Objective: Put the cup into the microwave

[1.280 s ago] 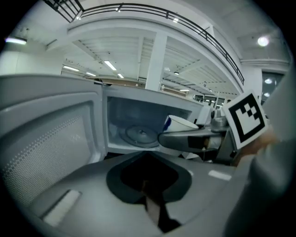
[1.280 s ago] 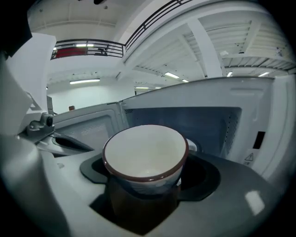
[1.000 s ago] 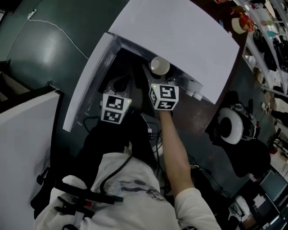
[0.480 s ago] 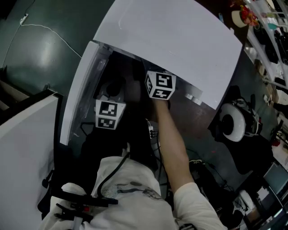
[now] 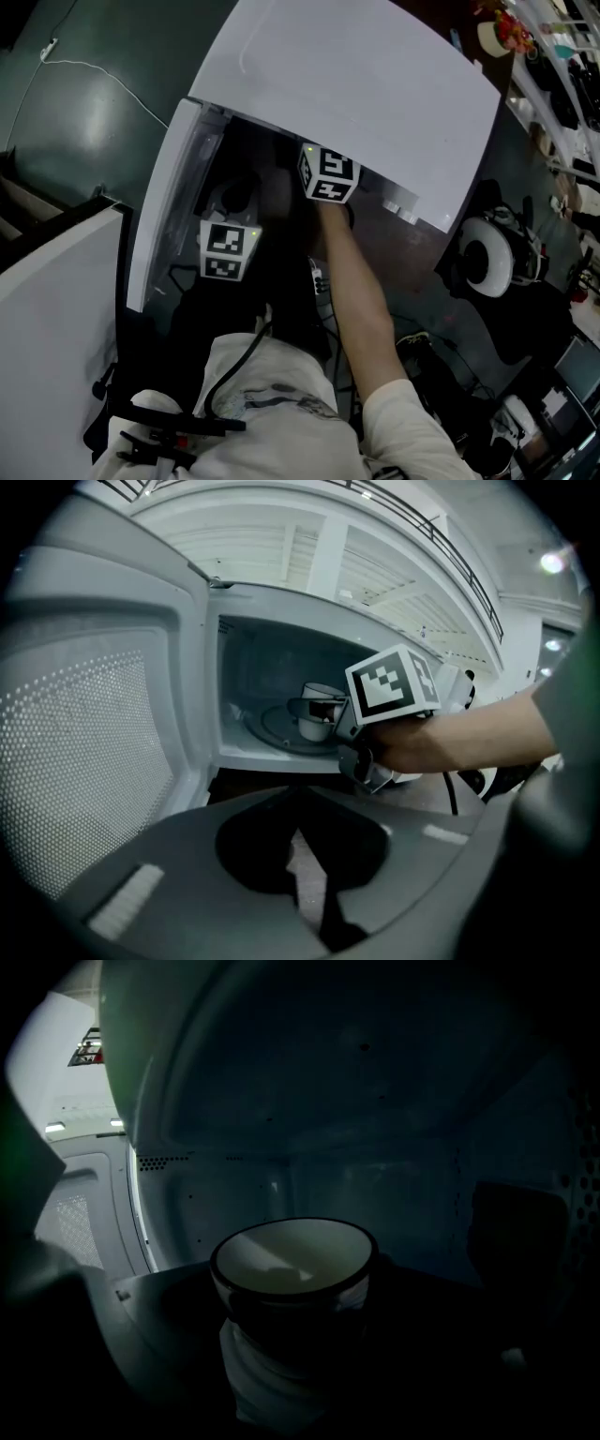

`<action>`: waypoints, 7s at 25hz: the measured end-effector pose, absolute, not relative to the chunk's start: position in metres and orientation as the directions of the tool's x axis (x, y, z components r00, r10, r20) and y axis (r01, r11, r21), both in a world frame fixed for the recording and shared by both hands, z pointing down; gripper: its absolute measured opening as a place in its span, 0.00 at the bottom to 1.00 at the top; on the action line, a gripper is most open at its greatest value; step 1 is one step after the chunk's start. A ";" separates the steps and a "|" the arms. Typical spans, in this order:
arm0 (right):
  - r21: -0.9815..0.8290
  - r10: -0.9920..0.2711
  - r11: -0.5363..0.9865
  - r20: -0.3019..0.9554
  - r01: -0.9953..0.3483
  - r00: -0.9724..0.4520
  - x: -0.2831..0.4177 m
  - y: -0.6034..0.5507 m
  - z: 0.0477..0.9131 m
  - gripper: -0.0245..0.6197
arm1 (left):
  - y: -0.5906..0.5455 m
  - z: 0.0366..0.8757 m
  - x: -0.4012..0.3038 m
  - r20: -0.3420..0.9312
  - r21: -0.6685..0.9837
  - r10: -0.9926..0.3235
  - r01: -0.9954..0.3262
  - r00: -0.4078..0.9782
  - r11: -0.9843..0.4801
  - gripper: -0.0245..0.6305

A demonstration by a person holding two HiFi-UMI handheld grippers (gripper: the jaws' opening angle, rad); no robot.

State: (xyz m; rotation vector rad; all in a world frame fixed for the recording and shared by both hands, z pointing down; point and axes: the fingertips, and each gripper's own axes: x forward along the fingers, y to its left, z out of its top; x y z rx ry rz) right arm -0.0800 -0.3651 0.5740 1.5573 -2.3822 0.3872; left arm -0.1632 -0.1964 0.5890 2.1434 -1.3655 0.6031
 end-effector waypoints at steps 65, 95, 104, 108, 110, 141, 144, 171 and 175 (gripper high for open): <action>-0.044 -0.947 0.202 0.248 -0.978 -0.206 0.045 0.028 0.445 0.04 | 0.010 0.453 -0.038 0.292 0.111 -0.808 -0.857 0.512 -0.503 0.03; -0.050 -0.966 0.106 0.230 -0.993 -0.115 -0.037 0.209 0.418 0.04 | 0.181 0.430 -0.147 0.248 0.130 -0.783 -0.821 0.570 -0.556 0.03; -0.020 -0.965 0.112 0.236 -0.993 -0.114 -0.063 0.267 0.405 0.04 | 0.237 0.420 -0.166 0.229 0.168 -0.764 -0.798 0.603 -0.579 0.03; -0.020 -0.974 0.111 0.198 -0.994 -0.113 -0.056 0.283 0.397 0.04 | 0.255 0.414 -0.160 0.215 0.141 -0.776 -0.805 0.593 -0.576 0.03; -0.017 -0.976 0.119 0.180 -0.993 -0.120 -0.052 0.295 0.394 0.04 | 0.265 0.412 -0.156 0.209 0.128 -0.783 -0.811 0.585 -0.571 0.03; 0.014 -0.997 0.066 0.037 -0.998 -0.065 -0.001 0.390 0.322 0.04 | 0.351 0.338 -0.145 0.039 0.009 -0.844 -0.845 0.535 -0.535 0.03; 0.019 -0.997 0.074 0.031 -0.997 -0.074 -0.007 0.387 0.317 0.04 | 0.348 0.333 -0.149 0.037 0.006 -0.845 -0.846 0.534 -0.534 0.03; 0.025 -0.995 0.082 0.058 -0.996 -0.081 -0.016 0.380 0.330 0.04 | 0.338 0.344 -0.158 0.059 0.015 -0.841 -0.843 0.537 -0.538 0.03; 0.034 -0.996 0.076 0.057 -0.996 -0.074 -0.014 0.380 0.330 0.04 | 0.339 0.343 -0.156 0.055 0.018 -0.840 -0.842 0.540 -0.539 0.03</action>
